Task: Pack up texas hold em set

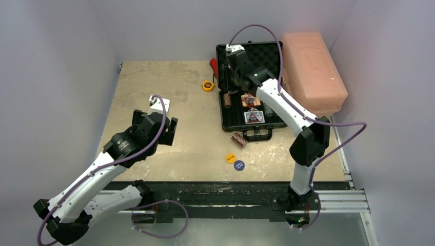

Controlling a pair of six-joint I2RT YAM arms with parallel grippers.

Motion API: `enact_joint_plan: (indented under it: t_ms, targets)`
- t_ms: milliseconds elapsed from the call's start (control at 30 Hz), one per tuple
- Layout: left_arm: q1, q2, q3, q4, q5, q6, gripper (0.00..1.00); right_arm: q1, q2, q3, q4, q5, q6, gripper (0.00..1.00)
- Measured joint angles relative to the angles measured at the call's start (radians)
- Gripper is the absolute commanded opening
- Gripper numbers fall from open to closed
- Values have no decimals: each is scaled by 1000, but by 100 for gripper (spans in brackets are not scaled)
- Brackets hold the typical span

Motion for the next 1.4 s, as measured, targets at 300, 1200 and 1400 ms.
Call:
enact_joint_plan:
  t_ms: [300,1200,1400]
  targets:
    - [0,-13,0,4,4,1,96,-40,150,198,-55,-33,-2,0]
    - [0,-27,0,7,19,9,96,-157,446,396,-156,-142,56,0]
    - [1,-28,-2,7,20,9,96,-159,479,352,-152,-151,80,0]
